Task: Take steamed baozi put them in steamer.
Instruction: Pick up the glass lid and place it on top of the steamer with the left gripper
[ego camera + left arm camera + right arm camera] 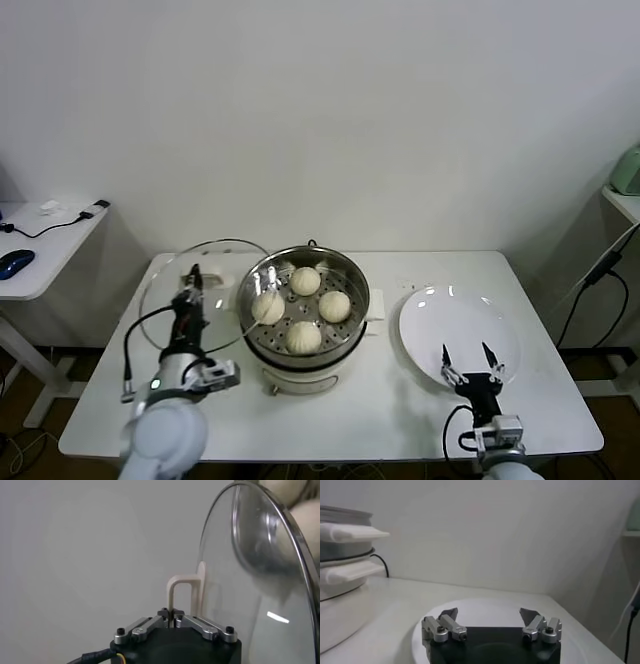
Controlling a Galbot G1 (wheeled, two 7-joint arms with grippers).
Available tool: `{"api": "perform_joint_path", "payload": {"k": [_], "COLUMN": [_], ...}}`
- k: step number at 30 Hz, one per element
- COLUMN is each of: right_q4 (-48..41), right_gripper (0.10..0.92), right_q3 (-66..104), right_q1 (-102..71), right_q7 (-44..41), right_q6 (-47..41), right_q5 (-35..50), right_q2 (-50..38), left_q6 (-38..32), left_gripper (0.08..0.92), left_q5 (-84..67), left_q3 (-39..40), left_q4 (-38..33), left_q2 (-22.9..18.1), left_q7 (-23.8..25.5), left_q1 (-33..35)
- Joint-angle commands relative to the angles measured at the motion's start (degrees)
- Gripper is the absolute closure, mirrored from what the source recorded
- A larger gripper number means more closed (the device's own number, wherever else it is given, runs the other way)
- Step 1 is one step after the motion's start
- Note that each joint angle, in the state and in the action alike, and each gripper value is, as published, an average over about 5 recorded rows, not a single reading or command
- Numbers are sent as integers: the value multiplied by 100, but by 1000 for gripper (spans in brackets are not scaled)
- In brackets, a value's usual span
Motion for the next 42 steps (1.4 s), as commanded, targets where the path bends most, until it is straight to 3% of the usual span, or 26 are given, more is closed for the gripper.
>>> {"api": "perform_joint_path", "payload": {"k": [1,14,23,42], "right_q4": [-124,-214,-339,-375], "right_gripper": [203,203,203,203], "right_q3": [-39,47,100,17], "right_q1": [-29,-127,-112,-42], "right_q7": [-11,4,14,29], "right_q6": [176,327,422,506], "right_q5": [-103,-44,38,-100], "right_q2": [12,83,69,152], "left_q6": [704,913,978,1012], "left_gripper": [868,868,868,868], "left_q5": [1274,1909,2056,2092], "left_q3": [1534,2237,2328,2036], "left_q4": [1,857,1329,1483], "left_q2": [-684,-1673,-2064,-1799], "left_q7": [639,712,599,433], "left_q1": [-774,-1063,-1096,-1032]}}
